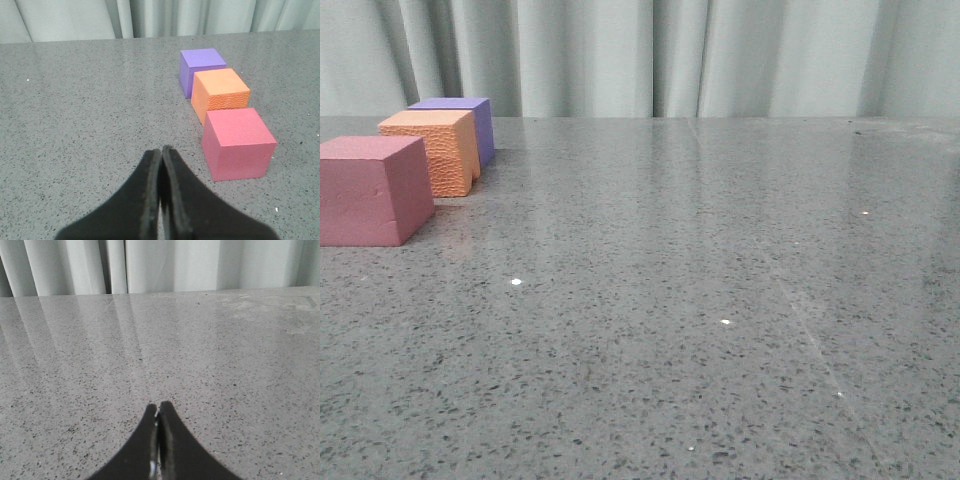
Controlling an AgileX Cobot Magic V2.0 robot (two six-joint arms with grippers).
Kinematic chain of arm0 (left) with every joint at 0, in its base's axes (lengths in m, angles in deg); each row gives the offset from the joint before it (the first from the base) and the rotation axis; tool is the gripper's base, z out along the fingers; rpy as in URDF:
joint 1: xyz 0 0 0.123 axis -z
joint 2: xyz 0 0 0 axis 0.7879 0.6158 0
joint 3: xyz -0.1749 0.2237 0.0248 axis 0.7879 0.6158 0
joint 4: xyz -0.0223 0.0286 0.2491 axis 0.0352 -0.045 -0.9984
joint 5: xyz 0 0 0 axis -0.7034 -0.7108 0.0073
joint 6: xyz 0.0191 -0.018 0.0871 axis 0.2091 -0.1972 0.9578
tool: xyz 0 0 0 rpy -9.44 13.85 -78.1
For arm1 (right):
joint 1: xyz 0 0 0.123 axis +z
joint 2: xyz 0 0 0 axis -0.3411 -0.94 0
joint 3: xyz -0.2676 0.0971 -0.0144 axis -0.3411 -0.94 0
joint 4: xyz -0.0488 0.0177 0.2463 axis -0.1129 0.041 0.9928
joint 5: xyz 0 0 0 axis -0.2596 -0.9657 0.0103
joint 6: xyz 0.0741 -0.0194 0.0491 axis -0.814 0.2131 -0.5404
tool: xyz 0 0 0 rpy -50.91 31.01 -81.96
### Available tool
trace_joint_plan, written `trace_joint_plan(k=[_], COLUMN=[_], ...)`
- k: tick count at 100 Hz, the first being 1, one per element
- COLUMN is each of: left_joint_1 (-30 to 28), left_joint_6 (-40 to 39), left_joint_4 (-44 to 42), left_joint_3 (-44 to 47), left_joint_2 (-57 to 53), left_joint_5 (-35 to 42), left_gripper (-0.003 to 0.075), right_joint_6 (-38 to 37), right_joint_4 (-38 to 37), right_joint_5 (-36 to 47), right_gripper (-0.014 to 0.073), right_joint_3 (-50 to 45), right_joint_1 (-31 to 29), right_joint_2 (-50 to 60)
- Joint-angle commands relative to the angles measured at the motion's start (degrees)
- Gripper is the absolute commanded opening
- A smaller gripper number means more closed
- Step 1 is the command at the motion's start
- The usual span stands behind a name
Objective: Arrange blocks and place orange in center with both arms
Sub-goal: 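Open the left gripper and raise it away from the cubes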
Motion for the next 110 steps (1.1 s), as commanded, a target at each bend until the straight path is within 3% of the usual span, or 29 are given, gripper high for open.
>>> trace_joint_plan(k=[1,32,49,63,78,110], left_joint_1=[-0.07,-1.27,-6.56,-12.75,-18.3,-21.84], left_joint_6=[-0.05,1.56,18.24,30.17,30.91,30.91], left_joint_4=[-1.69,-3.37,10.51,21.0,22.81,26.44], left_joint_3=[-1.62,-0.32,4.57,10.94,17.59,26.36], left_joint_2=[0.36,-0.51,-3.85,-7.83,-12.57,-23.39], left_joint_5=[3.4,3.79,9.36,21.47,31.15,32.29], left_gripper=[-0.0019,-0.0019,-0.0019,-0.0019,-0.0019,-0.0019], right_joint_6=[0.37,0.37,0.37,0.37,0.37,0.37], right_joint_4=[0.2,0.2,0.2,0.2,0.2,0.2], right_joint_5=[5.0,5.0,5.0,5.0,5.0,5.0], right_gripper=[-0.0067,-0.0067,-0.0067,-0.0067,-0.0067,-0.0067], right_joint_3=[0.75,0.75,0.75,0.75,0.75,0.75], right_joint_1=[-0.27,-0.27,-0.27,-0.27,-0.27,-0.27], right_joint_2=[1.12,1.12,1.12,1.12,1.12,1.12])
